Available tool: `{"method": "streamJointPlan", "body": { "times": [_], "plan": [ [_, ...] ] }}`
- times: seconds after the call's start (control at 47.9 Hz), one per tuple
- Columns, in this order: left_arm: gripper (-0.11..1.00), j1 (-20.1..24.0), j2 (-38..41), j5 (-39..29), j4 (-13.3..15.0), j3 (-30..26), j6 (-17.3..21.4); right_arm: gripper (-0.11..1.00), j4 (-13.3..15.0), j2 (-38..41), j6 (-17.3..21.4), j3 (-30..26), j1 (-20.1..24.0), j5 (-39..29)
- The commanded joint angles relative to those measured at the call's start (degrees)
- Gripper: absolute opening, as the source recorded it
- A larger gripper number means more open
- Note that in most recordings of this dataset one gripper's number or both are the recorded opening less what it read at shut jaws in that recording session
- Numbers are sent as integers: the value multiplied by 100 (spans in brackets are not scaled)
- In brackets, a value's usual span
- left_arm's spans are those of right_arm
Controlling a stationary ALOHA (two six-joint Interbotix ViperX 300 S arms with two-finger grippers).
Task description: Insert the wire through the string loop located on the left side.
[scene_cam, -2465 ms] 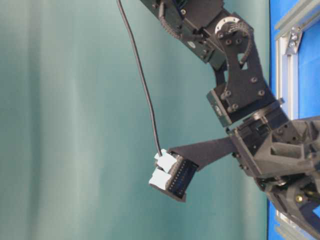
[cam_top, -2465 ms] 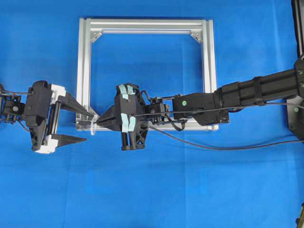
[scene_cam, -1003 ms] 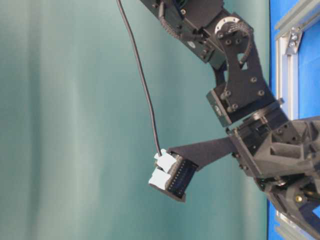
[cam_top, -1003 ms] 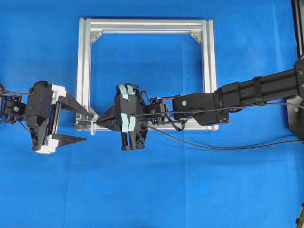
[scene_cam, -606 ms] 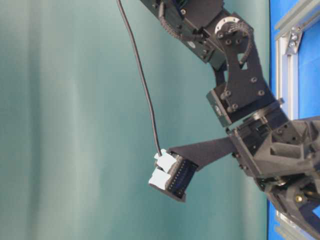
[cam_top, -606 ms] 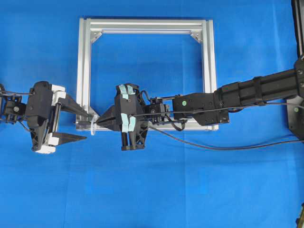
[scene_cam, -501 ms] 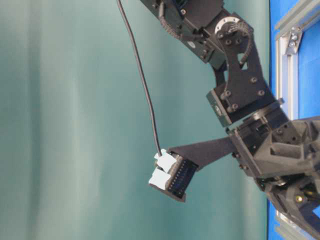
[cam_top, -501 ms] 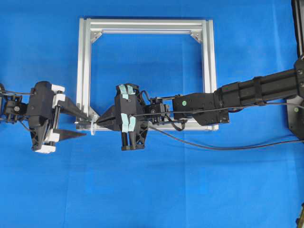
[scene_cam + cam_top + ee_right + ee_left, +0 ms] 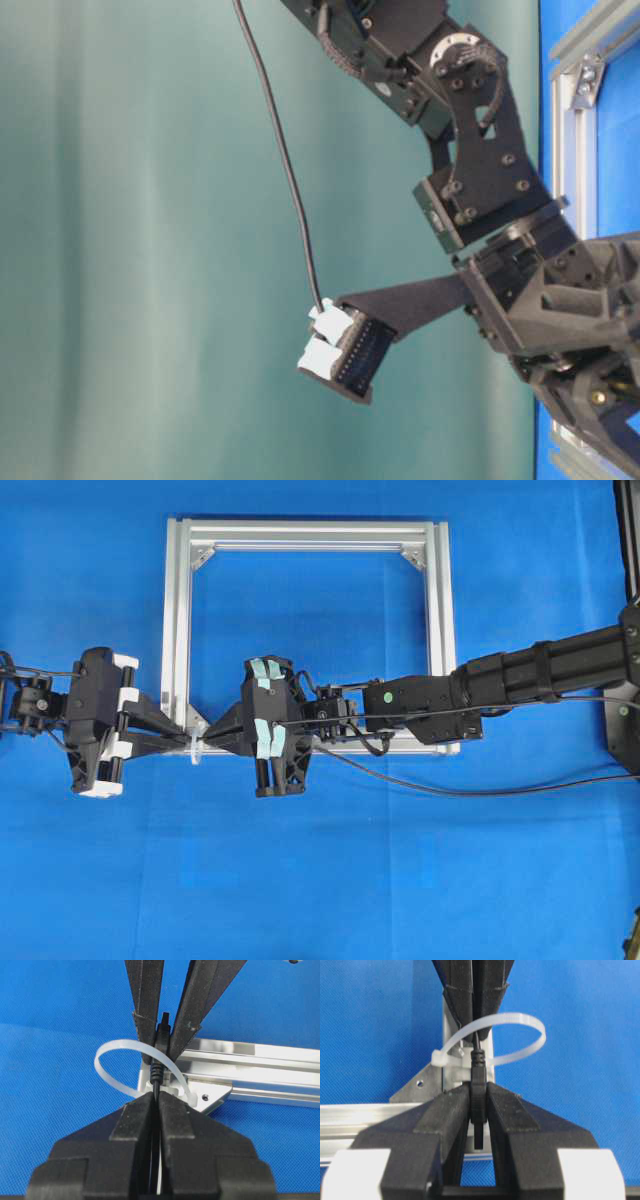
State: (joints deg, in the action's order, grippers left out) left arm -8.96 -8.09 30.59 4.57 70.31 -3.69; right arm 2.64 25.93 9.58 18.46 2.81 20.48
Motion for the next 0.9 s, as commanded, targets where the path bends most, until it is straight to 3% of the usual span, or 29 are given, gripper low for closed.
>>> {"method": "streamJointPlan", "body": {
  "times": [0.0,0.627,0.71,0.877],
  "plan": [
    [8,9,-26,18,-9,-88,9,0,-9,-132,9,-97,18,53],
    [8,9,-35,18,-18,-79,9,1,9,-132,9,-88,44,44],
    [8,9,-53,18,-9,-70,9,13,-9,-149,18,-88,53,44],
    [8,9,-62,18,-9,-62,9,61,-9,-237,18,9,70,53]
  ]
}}
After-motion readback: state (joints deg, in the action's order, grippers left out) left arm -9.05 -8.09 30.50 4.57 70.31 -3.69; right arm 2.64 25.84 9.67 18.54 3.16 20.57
